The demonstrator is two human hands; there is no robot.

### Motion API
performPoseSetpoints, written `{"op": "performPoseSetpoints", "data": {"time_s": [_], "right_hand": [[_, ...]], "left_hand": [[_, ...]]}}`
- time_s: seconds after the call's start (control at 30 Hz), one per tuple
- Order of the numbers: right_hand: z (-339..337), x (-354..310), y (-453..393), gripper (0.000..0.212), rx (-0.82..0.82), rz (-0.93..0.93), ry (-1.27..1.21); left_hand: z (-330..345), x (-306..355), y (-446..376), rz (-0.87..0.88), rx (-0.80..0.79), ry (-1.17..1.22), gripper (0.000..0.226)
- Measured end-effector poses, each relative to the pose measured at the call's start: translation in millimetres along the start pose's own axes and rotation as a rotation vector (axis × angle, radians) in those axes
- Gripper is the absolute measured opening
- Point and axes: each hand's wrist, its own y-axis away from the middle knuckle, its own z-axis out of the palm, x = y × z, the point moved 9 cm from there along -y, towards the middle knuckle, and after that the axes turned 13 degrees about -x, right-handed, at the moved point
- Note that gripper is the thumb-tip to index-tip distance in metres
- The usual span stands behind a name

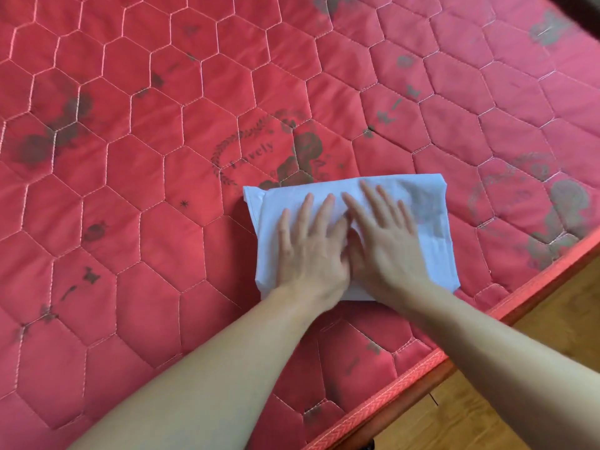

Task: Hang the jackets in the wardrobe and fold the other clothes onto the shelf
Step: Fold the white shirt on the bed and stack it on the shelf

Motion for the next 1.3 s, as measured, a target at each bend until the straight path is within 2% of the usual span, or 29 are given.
{"op": "performPoseSetpoints", "data": {"time_s": [0.07, 0.1, 0.17, 0.27, 0.5, 0.67, 0.73, 0.8, 0.87, 0.9, 1.0, 1.03, 1.07, 1.13, 1.17, 1.23, 1.3], "right_hand": [[23.1, 3.9, -10.5, 0.062, -0.130, 0.055, 0.068], [27.7, 12.2, -15.7, 0.064, -0.166, 0.076, 0.104], [31.8, 32.1, -23.2, 0.066, -0.198, 0.077, 0.178], [34.3, 42.4, -26.0, 0.069, -0.218, 0.032, 0.230], [28.9, 60.3, -25.6, 0.075, -0.142, 0.102, 0.229], [32.3, 62.6, -24.3, 0.080, -0.181, 0.119, 0.227], [30.0, 61.7, -22.9, 0.082, -0.215, 0.131, 0.236], [26.2, 56.3, -25.6, 0.085, -0.258, 0.118, 0.265], [20.5, 50.3, -37.4, 0.089, -0.300, 0.094, 0.279], [18.2, 47.3, -46.8, 0.089, -0.329, 0.084, 0.270], [9.5, 35.4, -75.4, 0.074, -0.383, 0.053, 0.251], [6.9, 29.7, -81.9, 0.071, -0.399, 0.046, 0.263], [6.1, 24.5, -85.8, 0.070, -0.433, 0.051, 0.268], [8.5, 18.6, -88.2, 0.074, -0.520, 0.096, 0.233], [10.5, 19.0, -88.2, 0.077, -0.560, 0.132, 0.218], [12.5, 24.8, -87.8, 0.079, -0.624, 0.207, 0.199], [11.0, 30.4, -84.9, 0.075, -0.675, 0.267, 0.146]], "left_hand": [[22.9, -11.7, -11.4, -0.090, -0.177, -0.099, 0.078], [27.3, -21.8, -15.0, -0.123, -0.192, -0.147, 0.079], [29.4, -35.7, -21.7, -0.145, -0.179, -0.201, 0.080], [33.0, -48.3, -26.9, -0.182, -0.169, -0.158, 0.088], [37.1, -62.8, -32.1, -0.236, -0.133, -0.013, 0.106], [37.6, -61.9, -29.8, -0.288, -0.245, -0.071, 0.102], [35.8, -35.1, -17.3, -0.166, -0.227, -0.163, 0.093], [45.6, 1.4, 4.4, 0.023, -0.208, -0.193, 0.094], [53.3, 20.0, 24.1, 0.078, -0.161, -0.173, 0.094], [51.0, 23.1, 32.1, 0.071, -0.088, -0.144, 0.086], [38.8, 33.4, 61.4, 0.038, 0.091, 0.055, 0.048], [41.3, 31.0, 71.8, -0.033, 0.062, 0.193, 0.035], [51.0, 21.7, 81.5, -0.174, -0.054, 0.426, 0.026], [91.7, 5.4, 106.6, -0.566, -0.367, 1.057, 0.028], [105.7, 2.9, 115.8, -0.721, -0.407, 1.372, 0.029], [111.7, -3.6, 113.3, -0.849, -0.301, 1.741, 0.022], [105.7, -7.4, 97.7, -0.848, -0.168, 1.923, 0.026]]}}
